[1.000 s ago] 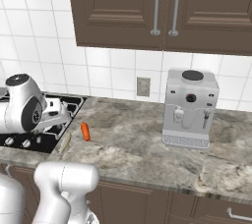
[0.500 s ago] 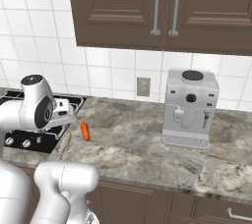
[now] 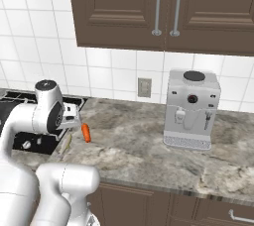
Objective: Place both pans onto different burners. Then place the carrot and the fish on different pans.
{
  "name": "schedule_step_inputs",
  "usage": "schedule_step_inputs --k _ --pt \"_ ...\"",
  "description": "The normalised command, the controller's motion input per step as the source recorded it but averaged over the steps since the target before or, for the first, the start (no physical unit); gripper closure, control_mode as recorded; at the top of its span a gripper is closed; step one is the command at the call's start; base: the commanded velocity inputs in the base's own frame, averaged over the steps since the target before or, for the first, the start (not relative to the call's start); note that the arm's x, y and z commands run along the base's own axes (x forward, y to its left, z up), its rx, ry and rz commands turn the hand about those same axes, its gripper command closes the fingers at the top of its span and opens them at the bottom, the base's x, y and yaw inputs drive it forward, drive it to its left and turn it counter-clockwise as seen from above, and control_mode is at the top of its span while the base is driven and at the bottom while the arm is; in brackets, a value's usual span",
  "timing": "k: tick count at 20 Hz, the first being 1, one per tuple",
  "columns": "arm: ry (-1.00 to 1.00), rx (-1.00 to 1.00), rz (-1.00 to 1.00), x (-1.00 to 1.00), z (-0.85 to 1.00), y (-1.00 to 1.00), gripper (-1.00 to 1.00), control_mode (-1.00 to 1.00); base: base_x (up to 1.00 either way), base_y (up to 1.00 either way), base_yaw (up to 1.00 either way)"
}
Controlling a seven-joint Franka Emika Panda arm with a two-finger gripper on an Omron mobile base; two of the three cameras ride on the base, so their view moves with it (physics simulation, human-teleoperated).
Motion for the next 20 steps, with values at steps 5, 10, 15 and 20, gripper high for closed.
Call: schedule_step_inputs --k 5,10,15,20 --pt "0.0 0.03 -0.04 0.12 -0.36 0.17 -1.0 -1.0 0.0 0.0 0.0" --pt "0.0 0.0 -0.08 0.14 -0.43 0.2 -1.0 -1.0 0.0 0.0 0.0" --pt "0.0 0.0 -0.06 0.23 -0.23 0.03 -1.0 -1.0 0.0 0.0 0.0" --pt "0.0 0.0 -0.04 0.24 -0.25 0.01 -1.0 -1.0 0.0 0.0 0.0"
